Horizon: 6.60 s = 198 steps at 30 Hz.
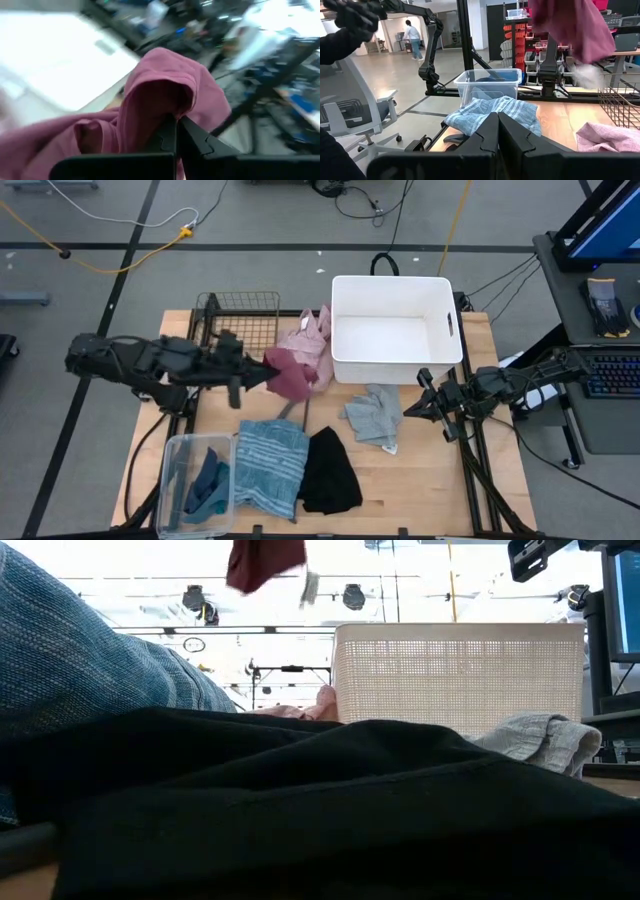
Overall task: Pick & Place Cloths
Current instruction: Put the red underwear into the wire basket, then put the black underwear into the wire basket
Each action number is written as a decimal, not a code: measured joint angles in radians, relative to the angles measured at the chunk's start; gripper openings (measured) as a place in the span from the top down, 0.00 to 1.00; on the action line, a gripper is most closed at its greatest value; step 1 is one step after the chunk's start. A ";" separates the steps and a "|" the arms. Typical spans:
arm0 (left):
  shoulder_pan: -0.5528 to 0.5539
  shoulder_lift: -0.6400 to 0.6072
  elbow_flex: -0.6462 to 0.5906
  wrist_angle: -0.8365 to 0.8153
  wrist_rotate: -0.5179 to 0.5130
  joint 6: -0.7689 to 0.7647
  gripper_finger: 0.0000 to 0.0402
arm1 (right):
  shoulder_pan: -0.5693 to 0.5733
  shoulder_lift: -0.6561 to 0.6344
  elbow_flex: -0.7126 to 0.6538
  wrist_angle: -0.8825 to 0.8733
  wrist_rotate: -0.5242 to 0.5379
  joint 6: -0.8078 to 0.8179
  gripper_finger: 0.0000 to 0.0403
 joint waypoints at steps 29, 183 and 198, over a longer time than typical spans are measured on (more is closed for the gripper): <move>-0.099 0.006 0.000 0.556 0.101 0.348 1.00 | 0.000 0.000 0.000 -0.001 0.000 -0.008 1.00; 0.075 0.204 0.004 -0.180 0.080 -0.062 0.34 | 0.000 0.000 0.000 -0.001 0.029 0.000 1.00; -0.185 0.446 0.003 0.000 -0.034 -0.014 0.34 | 0.000 0.000 0.000 -0.001 0.029 0.000 1.00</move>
